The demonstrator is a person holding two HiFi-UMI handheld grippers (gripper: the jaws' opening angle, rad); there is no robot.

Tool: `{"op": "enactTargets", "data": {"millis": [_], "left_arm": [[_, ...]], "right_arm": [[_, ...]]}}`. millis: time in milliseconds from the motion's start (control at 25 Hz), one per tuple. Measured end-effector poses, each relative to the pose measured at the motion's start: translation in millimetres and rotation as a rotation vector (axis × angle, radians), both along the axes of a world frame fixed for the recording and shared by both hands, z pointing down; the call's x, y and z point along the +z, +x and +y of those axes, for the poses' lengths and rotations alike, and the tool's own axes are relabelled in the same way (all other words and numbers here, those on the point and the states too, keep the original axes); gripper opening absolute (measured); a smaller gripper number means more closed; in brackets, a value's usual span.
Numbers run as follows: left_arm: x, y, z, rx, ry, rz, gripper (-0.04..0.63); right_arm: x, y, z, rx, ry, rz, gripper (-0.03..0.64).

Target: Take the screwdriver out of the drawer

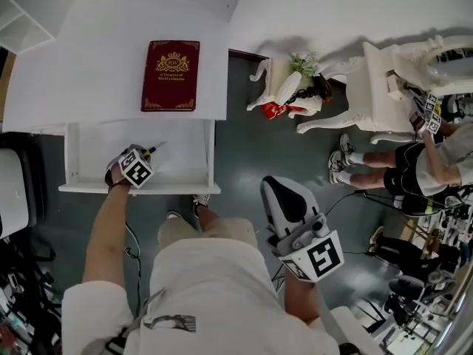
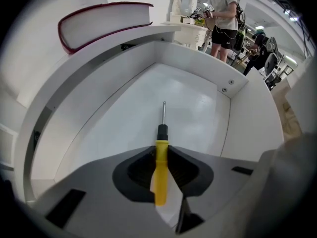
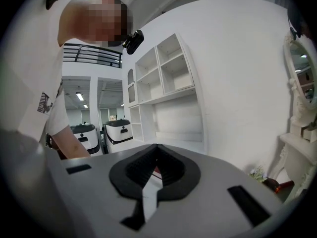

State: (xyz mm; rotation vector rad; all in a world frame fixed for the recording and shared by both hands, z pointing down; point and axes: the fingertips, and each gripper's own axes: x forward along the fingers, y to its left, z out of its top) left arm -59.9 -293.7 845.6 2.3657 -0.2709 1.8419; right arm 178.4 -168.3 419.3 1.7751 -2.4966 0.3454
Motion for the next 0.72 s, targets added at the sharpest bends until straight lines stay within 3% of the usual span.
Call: {"op": "enactTargets", "data": {"millis": [200, 360, 720], "left_arm": [[-4.3, -0.4, 2.4, -0.014, -0.006, -0.001, 0.080], [-13.8, 5.2, 3.6, 0.050, 0.033, 0.002, 0.080], [-64.8, 5.8, -1.0, 0.045, 0.153, 0.054, 0.080]], "right_arm": [[-9.6, 2.9, 25.0, 0.049, 0.004, 0.020, 0.009], [-15.8, -2.3, 44.3, 0.073, 0.008, 0.028, 0.009], [-39.0, -22.8, 69.9, 0.049, 0.083, 0.028, 0.009]]}}
